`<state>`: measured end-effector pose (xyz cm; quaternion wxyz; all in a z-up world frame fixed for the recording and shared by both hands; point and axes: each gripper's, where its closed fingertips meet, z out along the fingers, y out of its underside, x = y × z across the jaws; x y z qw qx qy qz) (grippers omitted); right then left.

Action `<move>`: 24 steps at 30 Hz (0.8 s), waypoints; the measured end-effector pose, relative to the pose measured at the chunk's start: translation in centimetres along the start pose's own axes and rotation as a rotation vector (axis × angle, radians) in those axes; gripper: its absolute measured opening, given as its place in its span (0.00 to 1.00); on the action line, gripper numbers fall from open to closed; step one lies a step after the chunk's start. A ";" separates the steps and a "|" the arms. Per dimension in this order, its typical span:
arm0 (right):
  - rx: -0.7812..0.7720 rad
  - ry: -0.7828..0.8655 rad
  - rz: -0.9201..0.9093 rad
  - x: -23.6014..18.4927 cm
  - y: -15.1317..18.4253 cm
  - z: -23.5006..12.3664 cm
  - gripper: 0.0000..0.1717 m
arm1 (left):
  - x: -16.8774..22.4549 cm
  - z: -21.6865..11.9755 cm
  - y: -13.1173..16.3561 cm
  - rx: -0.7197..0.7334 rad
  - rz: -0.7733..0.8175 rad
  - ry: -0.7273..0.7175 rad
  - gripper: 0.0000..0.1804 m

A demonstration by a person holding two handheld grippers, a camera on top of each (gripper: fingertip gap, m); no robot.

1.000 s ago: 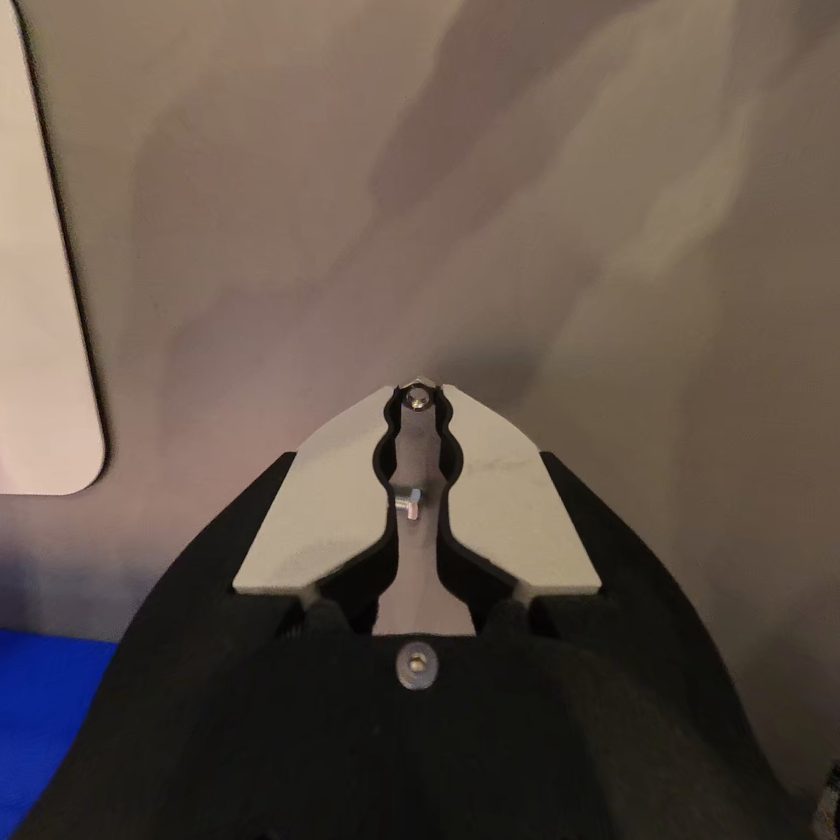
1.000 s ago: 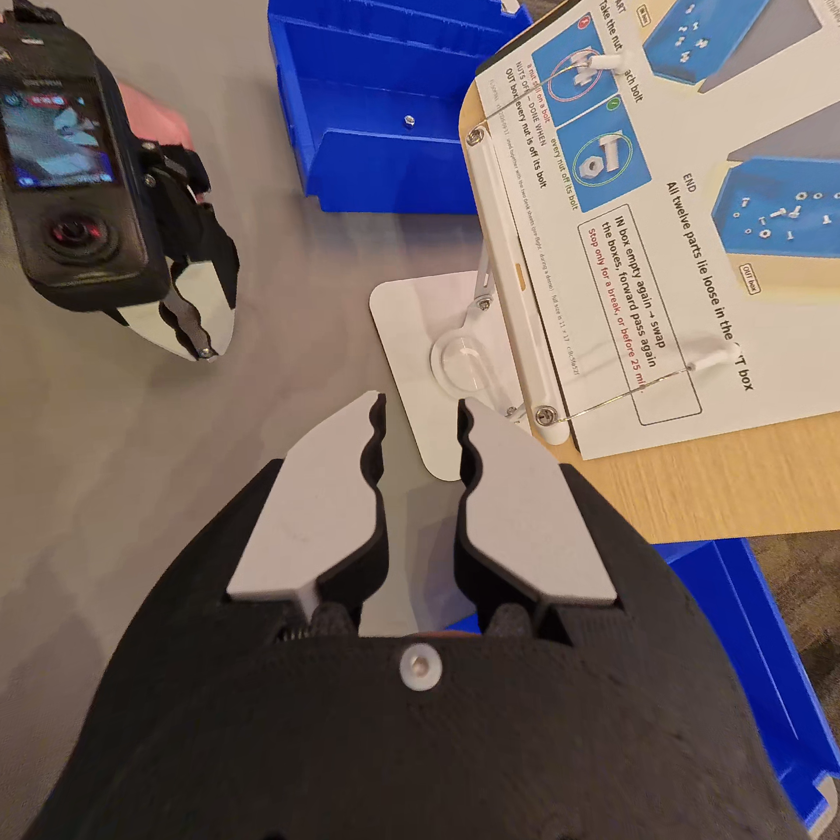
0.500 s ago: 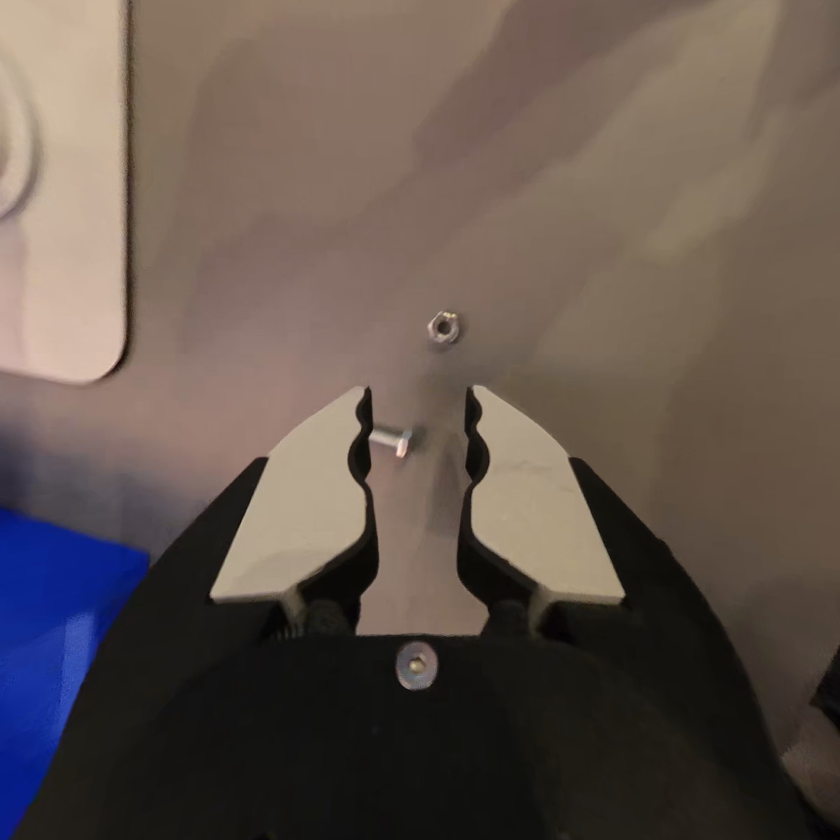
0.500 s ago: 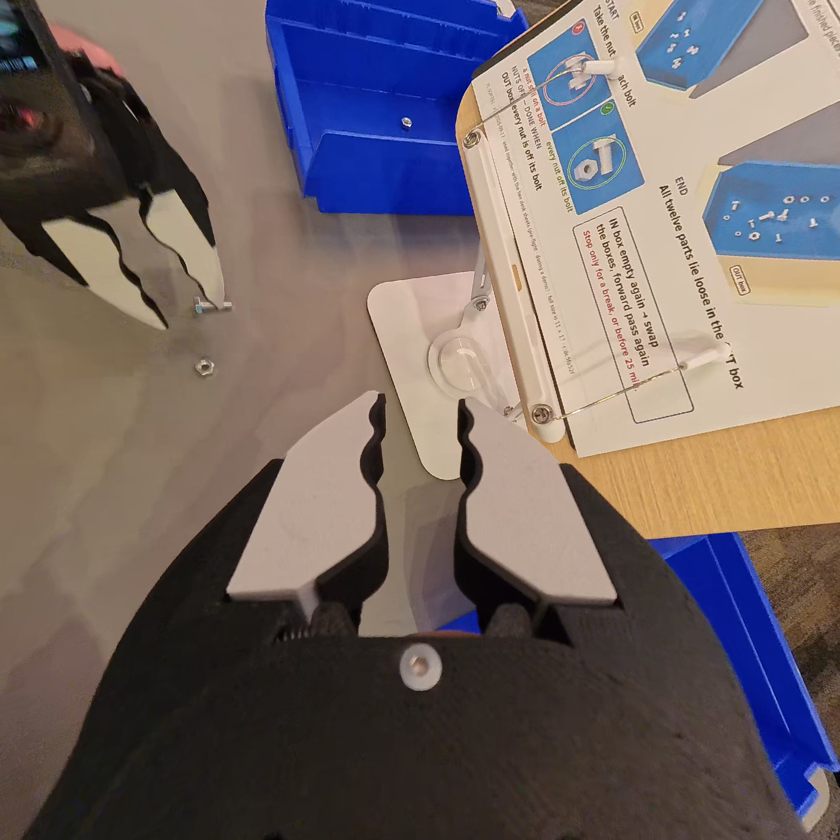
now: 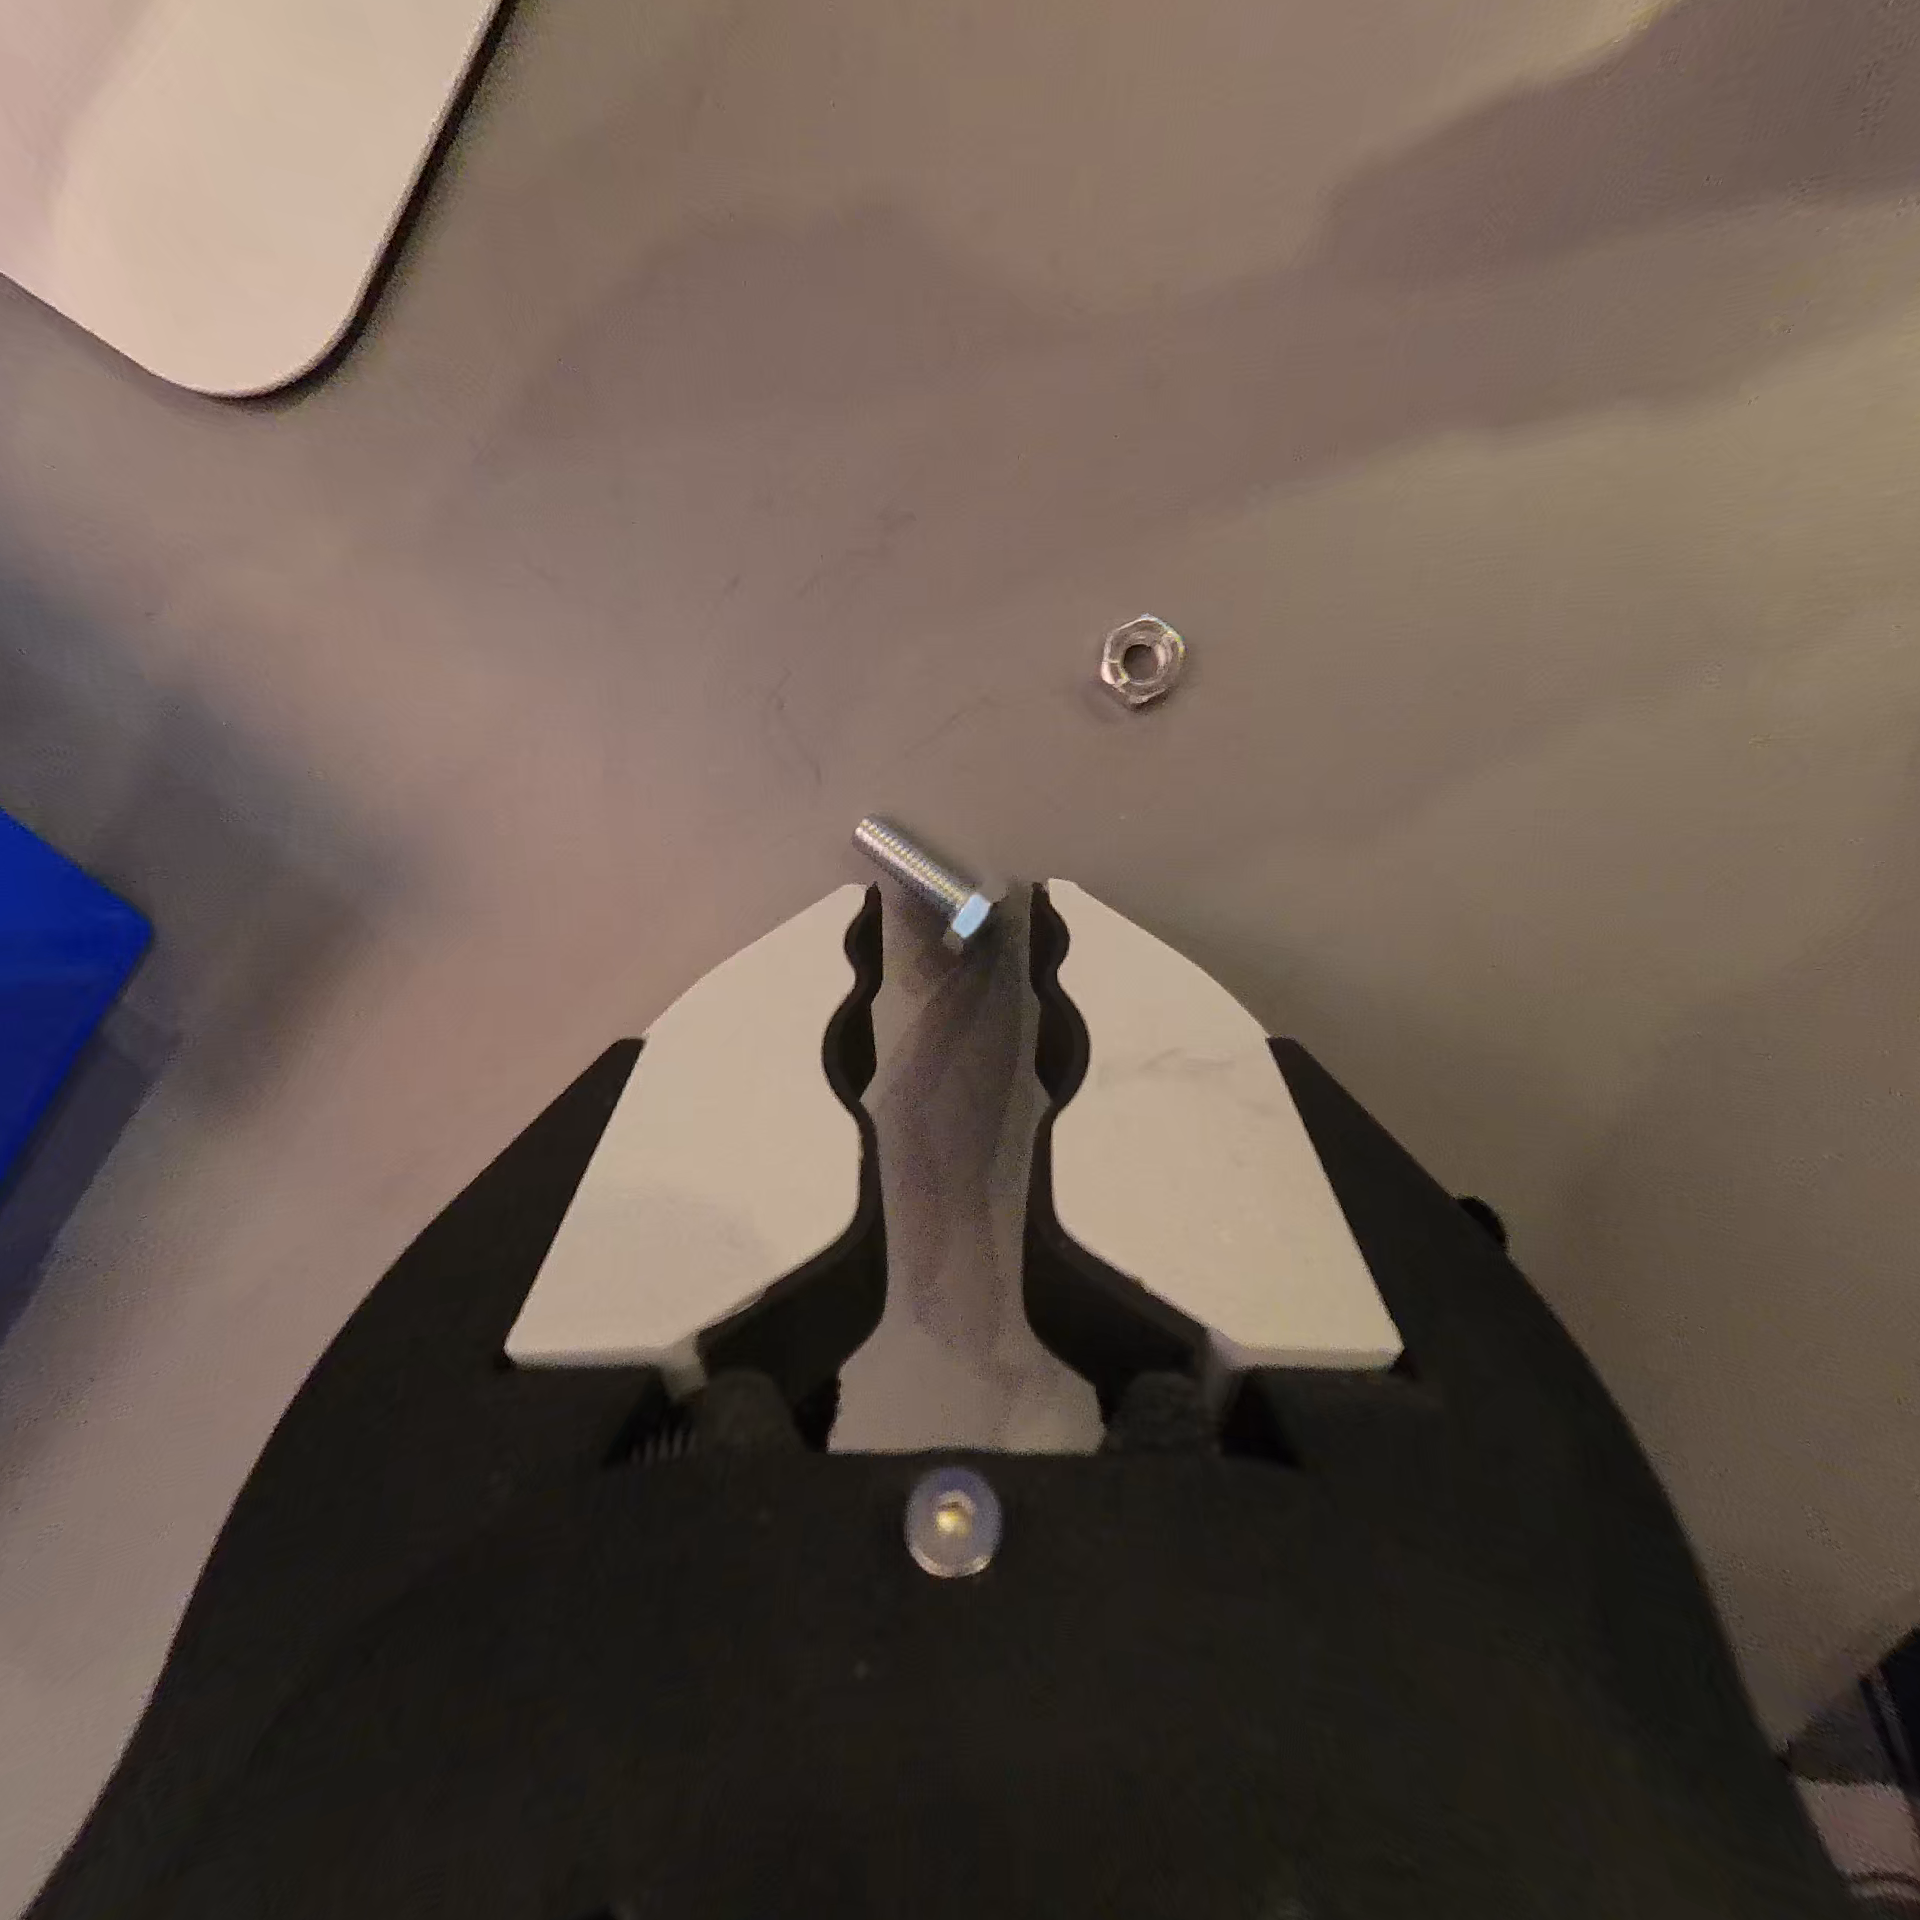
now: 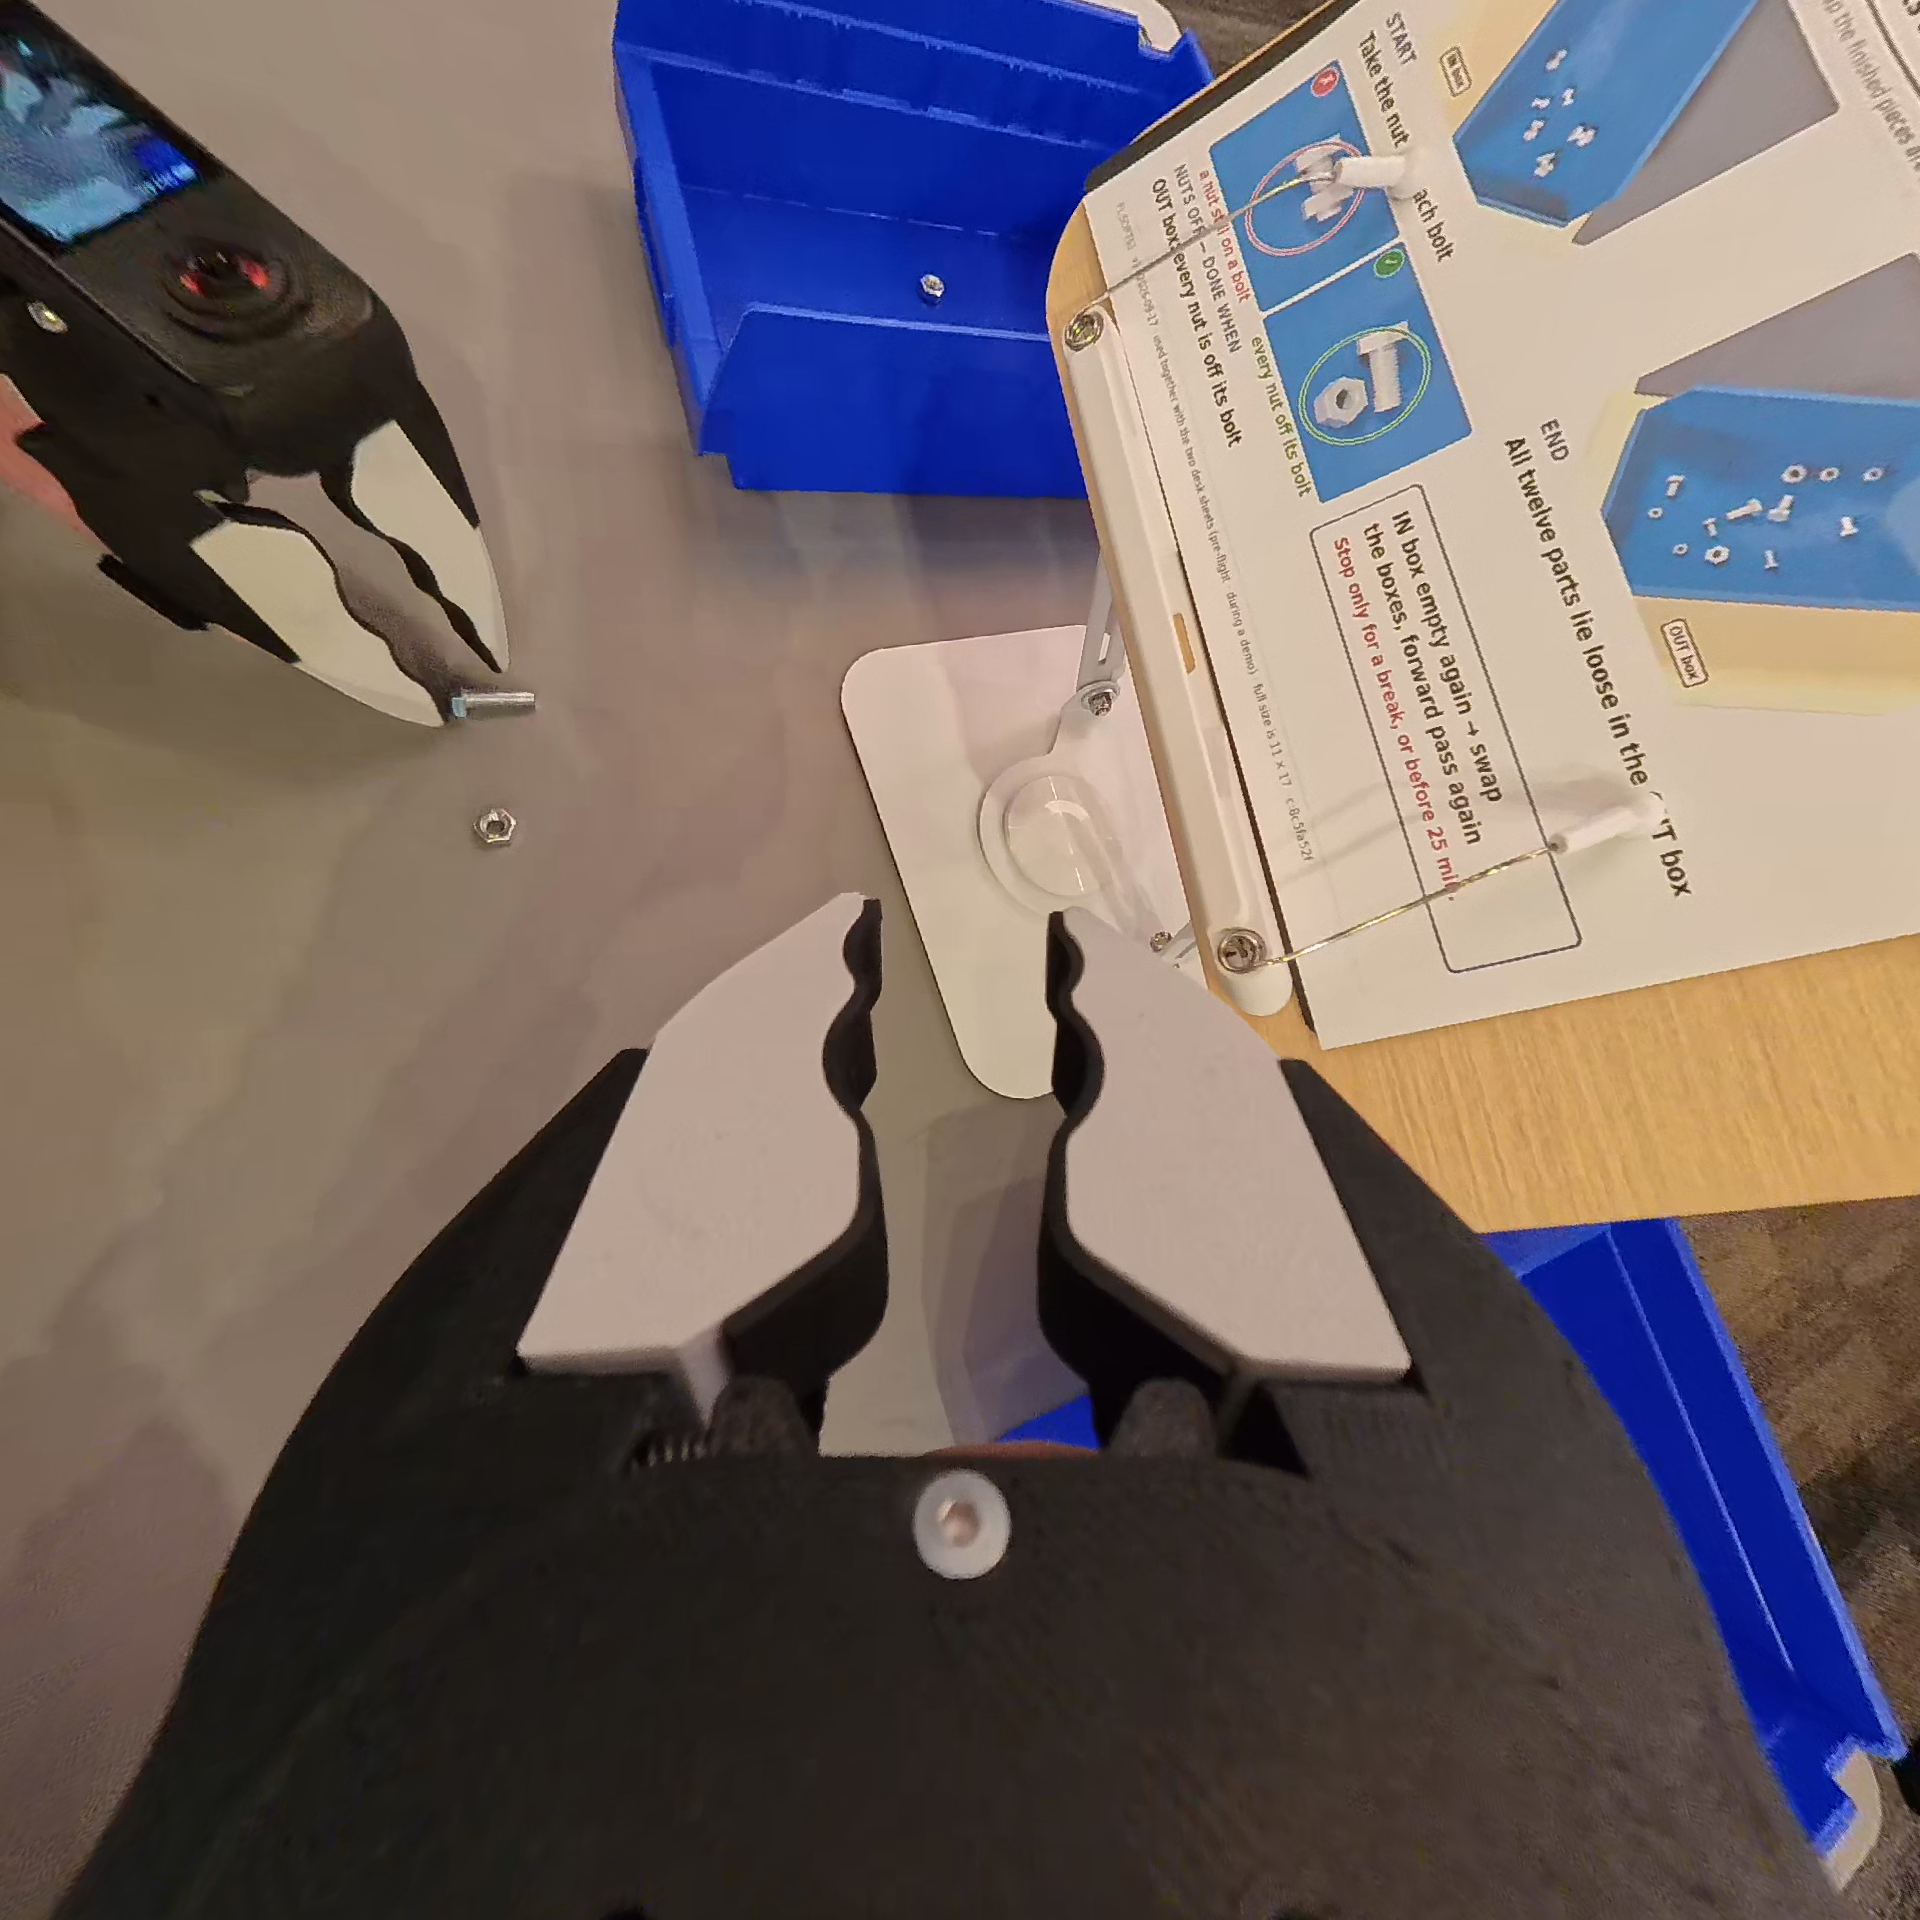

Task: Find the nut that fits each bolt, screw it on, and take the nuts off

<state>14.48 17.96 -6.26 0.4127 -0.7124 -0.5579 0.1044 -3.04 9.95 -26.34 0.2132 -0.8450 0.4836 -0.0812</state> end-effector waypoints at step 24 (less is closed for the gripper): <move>0.447 -0.410 0.298 -6.7 -6.6 8.8 0.19 | -4.9 -10.5 -9.0 0.705 0.192 -0.425 0.08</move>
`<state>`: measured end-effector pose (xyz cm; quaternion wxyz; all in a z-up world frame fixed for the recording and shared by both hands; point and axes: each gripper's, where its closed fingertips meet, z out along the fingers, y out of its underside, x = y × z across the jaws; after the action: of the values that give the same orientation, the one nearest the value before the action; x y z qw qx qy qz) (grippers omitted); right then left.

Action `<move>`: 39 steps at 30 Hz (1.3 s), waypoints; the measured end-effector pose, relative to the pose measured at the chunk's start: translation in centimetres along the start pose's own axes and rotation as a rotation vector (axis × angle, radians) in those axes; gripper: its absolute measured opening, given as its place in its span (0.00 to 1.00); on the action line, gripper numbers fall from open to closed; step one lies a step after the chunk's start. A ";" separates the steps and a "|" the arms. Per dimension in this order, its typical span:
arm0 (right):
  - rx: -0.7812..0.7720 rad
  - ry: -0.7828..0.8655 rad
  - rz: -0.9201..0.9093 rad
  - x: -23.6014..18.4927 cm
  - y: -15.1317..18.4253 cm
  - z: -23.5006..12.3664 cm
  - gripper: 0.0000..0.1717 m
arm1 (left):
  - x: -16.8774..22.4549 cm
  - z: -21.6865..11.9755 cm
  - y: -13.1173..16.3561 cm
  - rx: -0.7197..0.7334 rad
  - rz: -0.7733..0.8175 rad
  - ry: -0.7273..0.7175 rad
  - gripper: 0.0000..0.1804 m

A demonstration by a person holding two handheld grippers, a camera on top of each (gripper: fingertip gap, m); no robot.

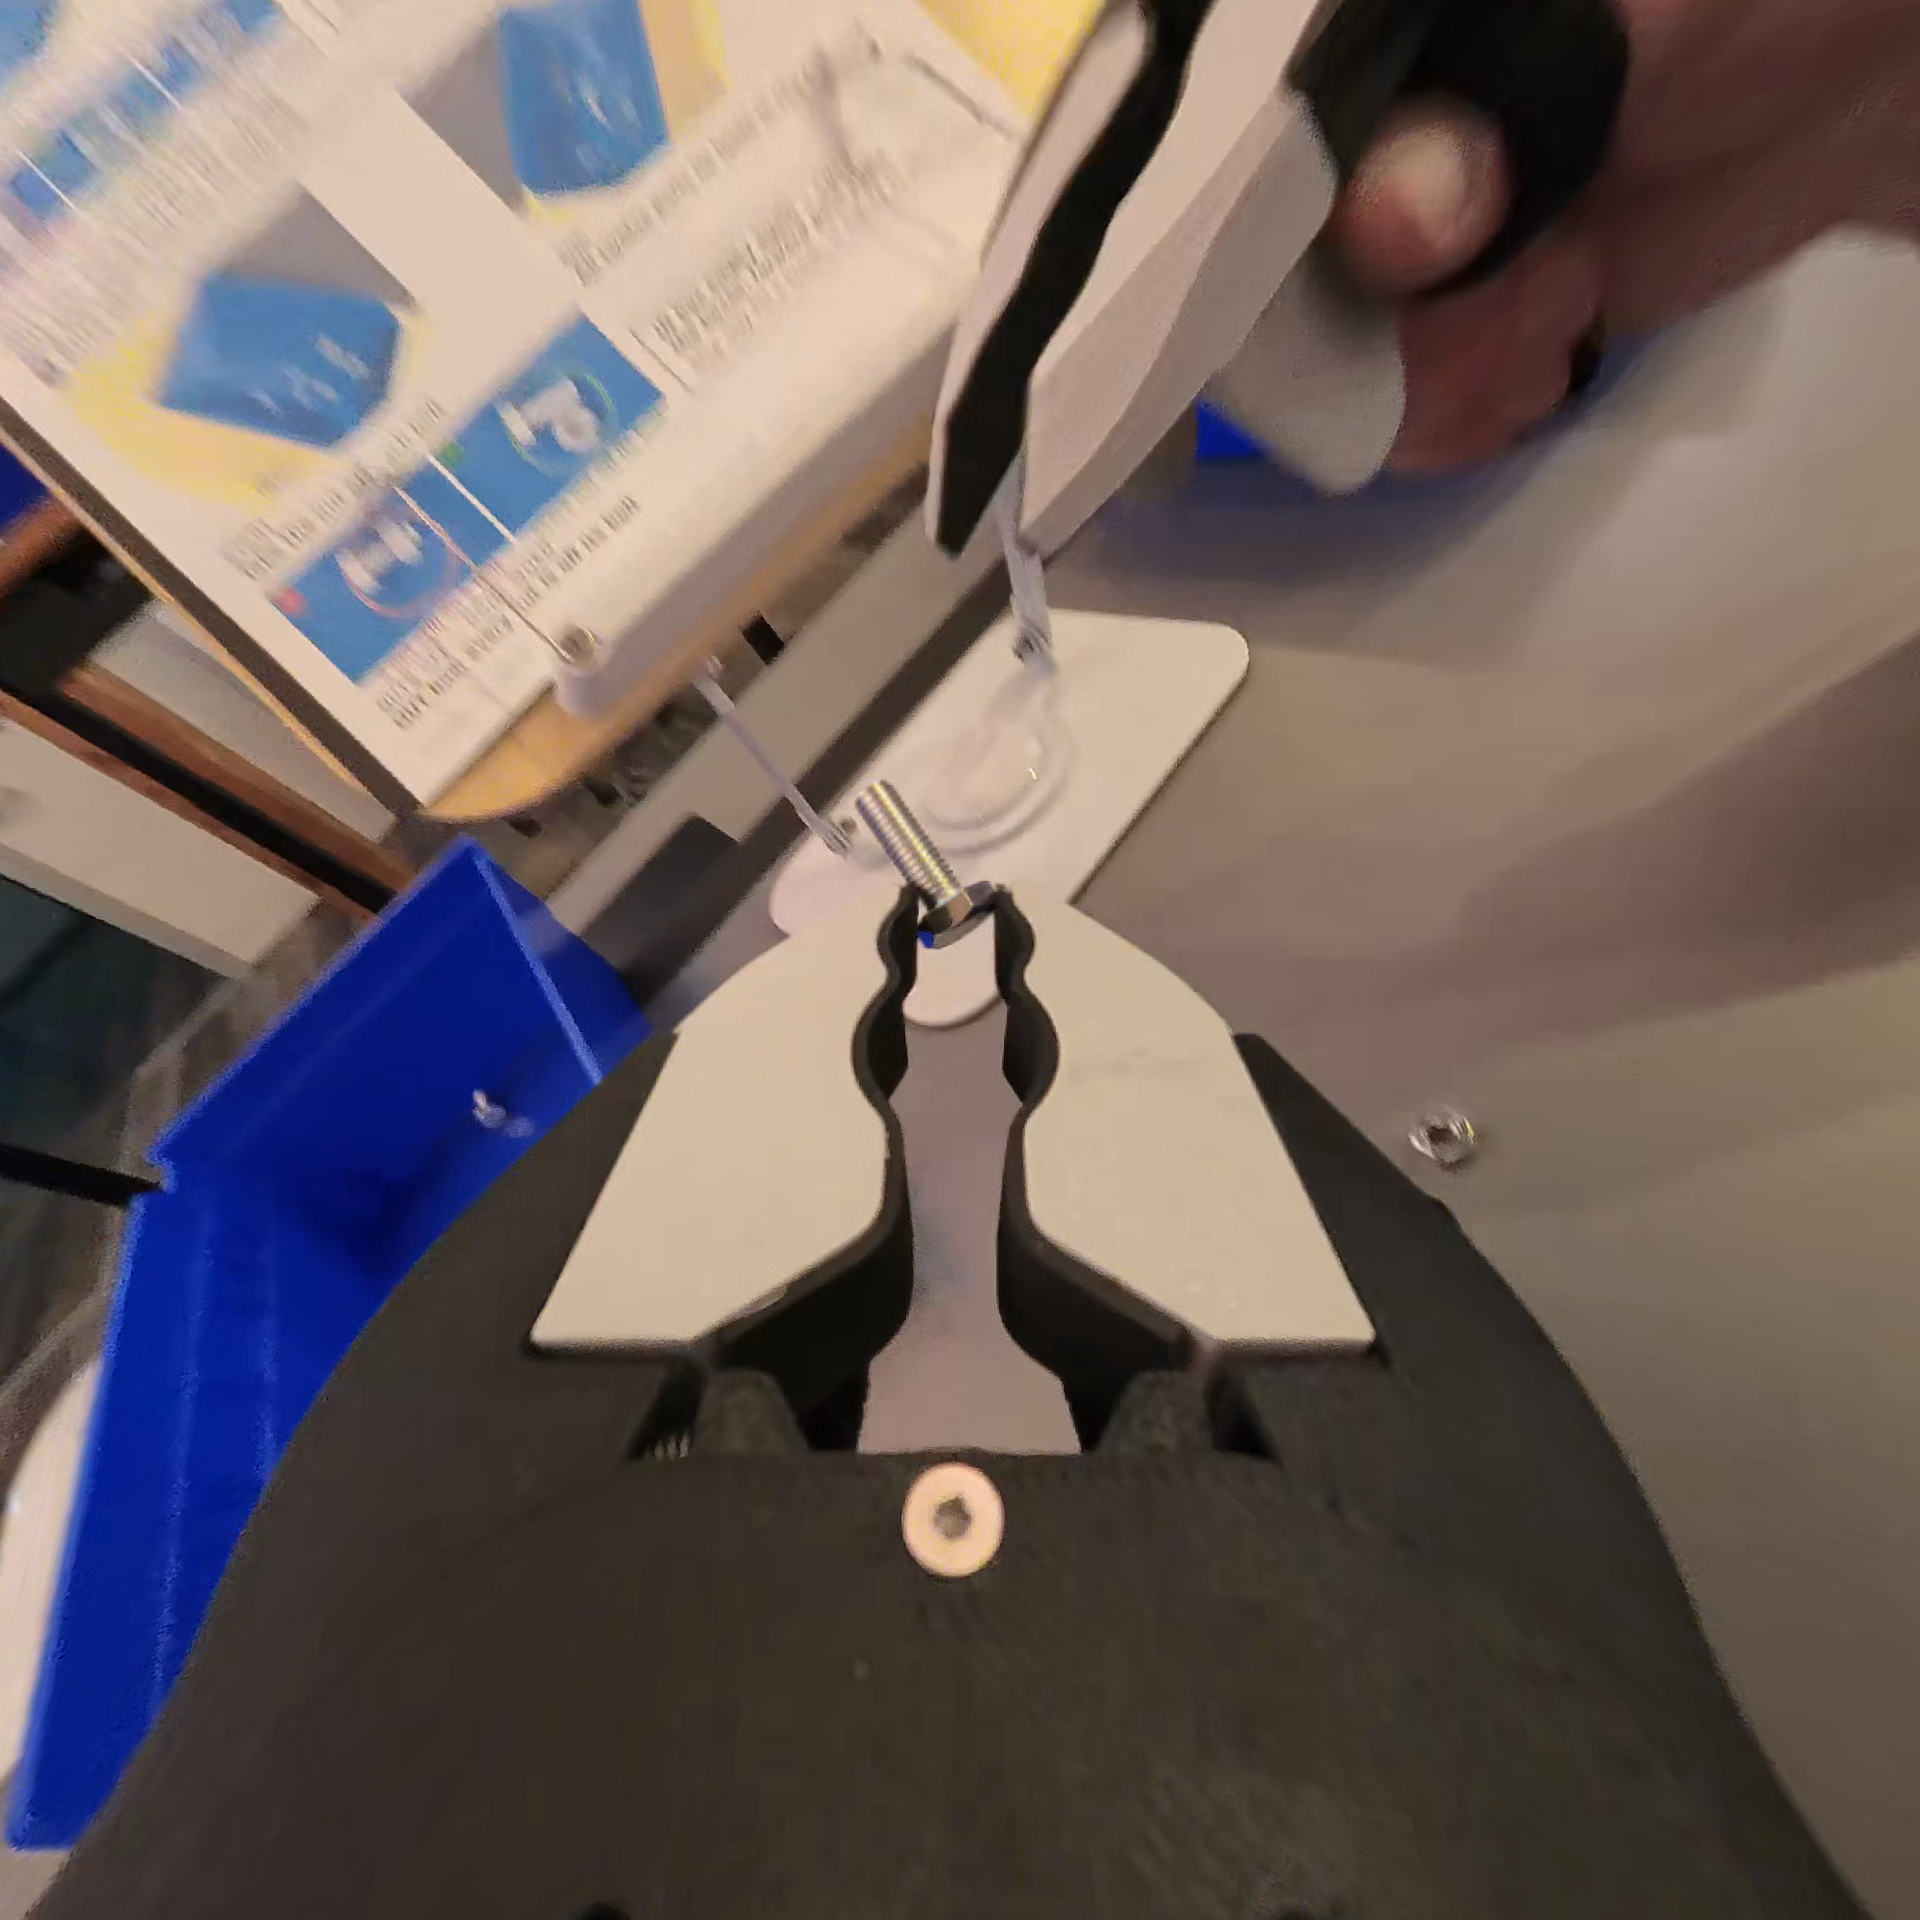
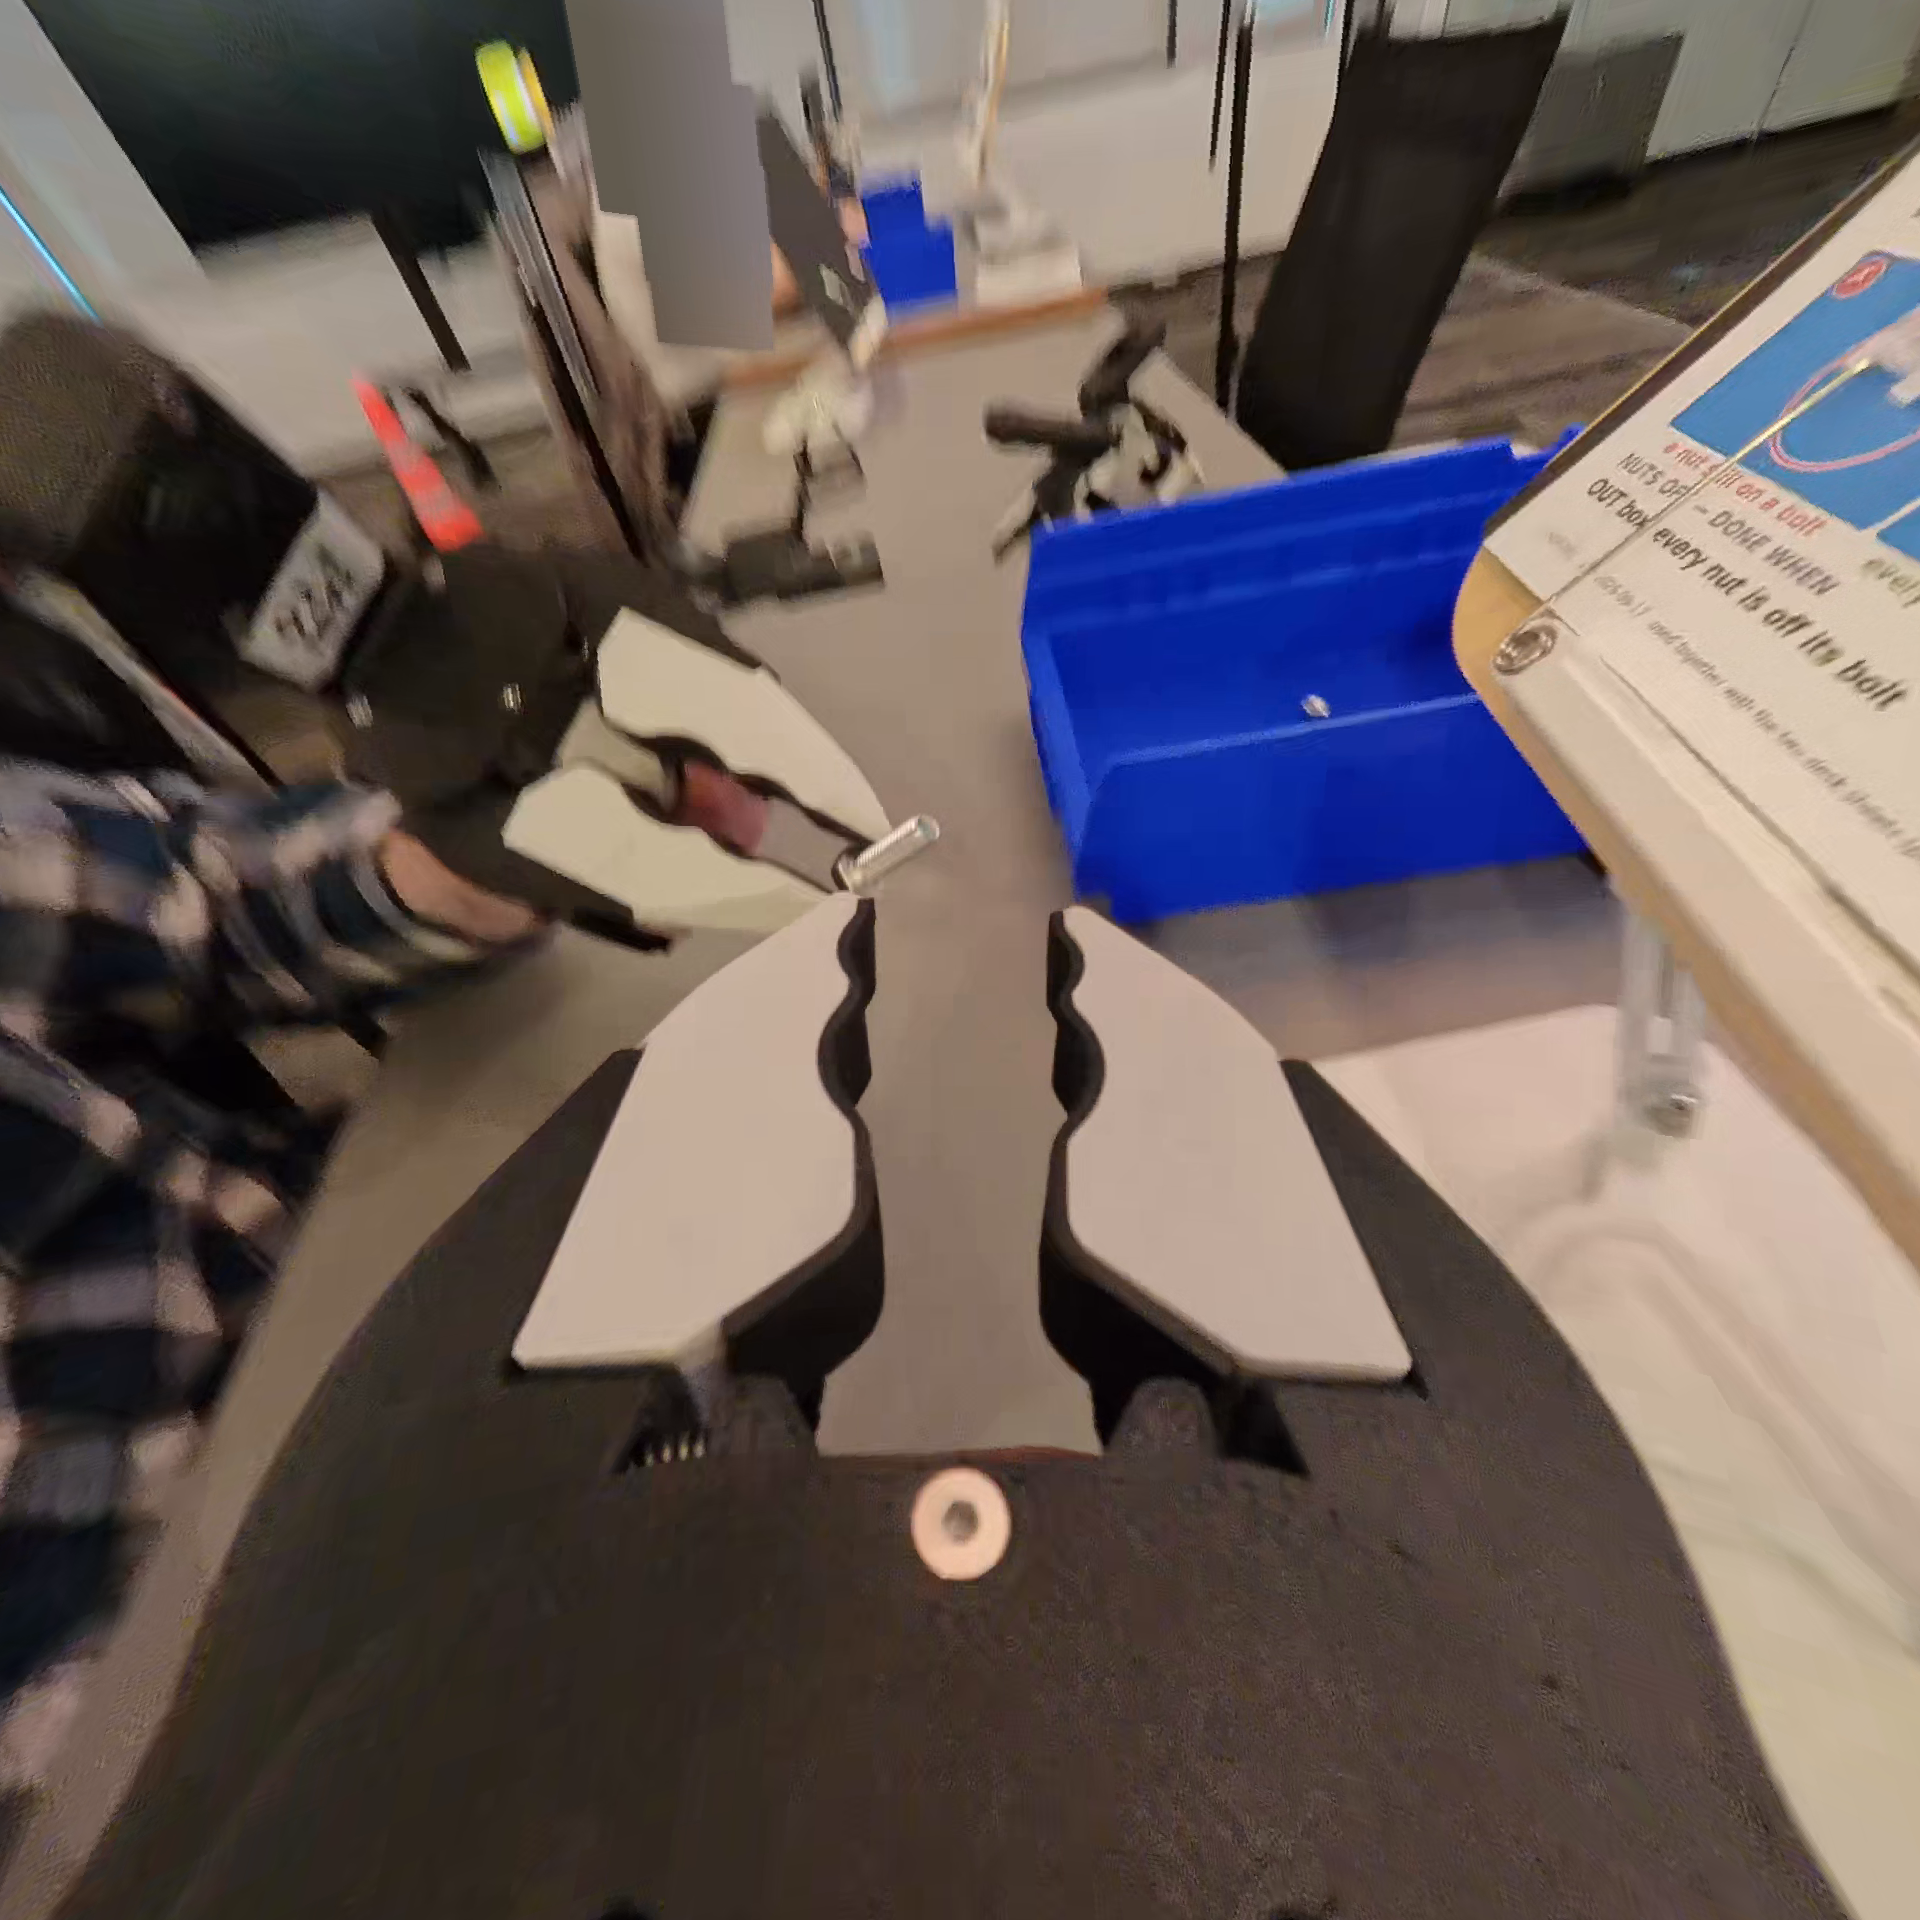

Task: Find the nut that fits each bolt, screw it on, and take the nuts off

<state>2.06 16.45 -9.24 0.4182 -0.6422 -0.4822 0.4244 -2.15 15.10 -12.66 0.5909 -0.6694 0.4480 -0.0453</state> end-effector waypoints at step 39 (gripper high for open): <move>0.193 -0.404 -0.039 -6.0 0.2 1.8 0.05 | 5.2 -0.3 -4.0 0.245 -0.417 0.653 0.09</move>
<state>-0.67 10.82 -9.12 0.3808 -0.4917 -0.5254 0.5806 2.94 11.06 -11.69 0.4710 -0.6210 0.4581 -0.4274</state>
